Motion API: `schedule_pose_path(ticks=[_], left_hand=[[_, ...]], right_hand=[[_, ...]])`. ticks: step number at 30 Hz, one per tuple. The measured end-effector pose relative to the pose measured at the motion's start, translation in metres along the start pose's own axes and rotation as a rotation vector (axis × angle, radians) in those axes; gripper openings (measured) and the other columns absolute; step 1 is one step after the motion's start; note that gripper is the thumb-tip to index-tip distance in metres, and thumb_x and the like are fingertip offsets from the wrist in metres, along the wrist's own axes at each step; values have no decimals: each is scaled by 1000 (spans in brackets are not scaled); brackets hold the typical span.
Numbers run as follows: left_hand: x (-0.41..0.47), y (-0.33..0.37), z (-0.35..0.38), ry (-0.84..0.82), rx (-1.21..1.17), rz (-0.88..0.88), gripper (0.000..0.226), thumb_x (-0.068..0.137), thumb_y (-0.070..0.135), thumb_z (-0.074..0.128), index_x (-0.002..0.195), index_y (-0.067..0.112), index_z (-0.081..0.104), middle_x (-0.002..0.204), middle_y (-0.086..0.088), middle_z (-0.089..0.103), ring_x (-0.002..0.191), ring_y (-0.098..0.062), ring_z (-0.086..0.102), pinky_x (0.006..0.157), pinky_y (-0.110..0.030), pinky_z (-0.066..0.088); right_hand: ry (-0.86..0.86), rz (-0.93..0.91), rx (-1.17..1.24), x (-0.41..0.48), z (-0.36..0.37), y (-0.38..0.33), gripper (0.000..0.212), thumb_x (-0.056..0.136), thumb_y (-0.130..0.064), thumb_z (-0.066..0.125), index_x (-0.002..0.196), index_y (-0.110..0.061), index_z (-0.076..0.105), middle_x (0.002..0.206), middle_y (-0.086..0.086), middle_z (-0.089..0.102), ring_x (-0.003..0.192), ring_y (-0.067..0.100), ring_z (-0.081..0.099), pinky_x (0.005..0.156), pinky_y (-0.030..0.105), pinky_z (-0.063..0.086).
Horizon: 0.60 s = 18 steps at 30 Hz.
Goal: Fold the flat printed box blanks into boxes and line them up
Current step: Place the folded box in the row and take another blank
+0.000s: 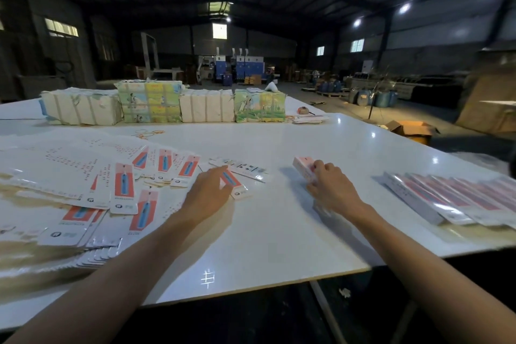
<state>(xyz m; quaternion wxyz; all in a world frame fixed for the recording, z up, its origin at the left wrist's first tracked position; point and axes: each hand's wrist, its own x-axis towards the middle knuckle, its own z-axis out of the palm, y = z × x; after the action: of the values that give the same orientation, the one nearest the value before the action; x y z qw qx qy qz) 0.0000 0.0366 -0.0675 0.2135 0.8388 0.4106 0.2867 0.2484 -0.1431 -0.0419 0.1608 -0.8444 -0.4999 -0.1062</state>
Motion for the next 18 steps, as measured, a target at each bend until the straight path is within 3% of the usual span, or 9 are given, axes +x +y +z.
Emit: schedule_pose_path(ticks=[2,7,11,13,15,18], left_hand=[[-4,0,0,-48,122,54,43,108,38,54,150,31,53,154,1,54,140,-24,50,111,-44,45],[-12,14,0,-73,335,134,32,108,44,43,117,33,72,124,-1,71,117,-29,62,97,-41,49],[-13,19,0,14,397,138,38,107,48,40,94,21,63,102,-1,62,100,-26,61,87,-44,52],[-14,18,0,45,425,130,38,107,49,41,91,20,60,98,-1,58,98,-25,61,79,-38,48],[-15,19,0,57,469,100,39,106,53,45,97,19,62,102,-3,58,102,-25,62,77,-34,45],[-16,20,2,49,543,9,67,99,69,50,136,13,47,129,-11,58,121,-29,57,93,-40,50]], right_hand=[[3,83,-118,-5,1,41,45,104,-29,54,141,-4,47,134,20,58,120,36,53,97,42,45],[80,245,-394,-23,-5,107,47,104,-36,50,137,-3,57,139,19,61,130,37,53,109,43,41],[59,286,-493,-32,-20,135,43,106,-34,47,136,-7,60,140,13,60,131,31,51,111,43,42],[31,325,-519,-36,-27,143,42,105,-32,48,137,-8,60,140,13,58,133,30,49,112,41,44],[12,360,-585,-39,-33,145,40,104,-31,49,136,-10,62,141,12,57,135,30,48,112,41,44],[22,352,-650,-37,-37,127,45,102,-37,53,139,-13,56,147,11,51,139,30,44,116,44,40]])
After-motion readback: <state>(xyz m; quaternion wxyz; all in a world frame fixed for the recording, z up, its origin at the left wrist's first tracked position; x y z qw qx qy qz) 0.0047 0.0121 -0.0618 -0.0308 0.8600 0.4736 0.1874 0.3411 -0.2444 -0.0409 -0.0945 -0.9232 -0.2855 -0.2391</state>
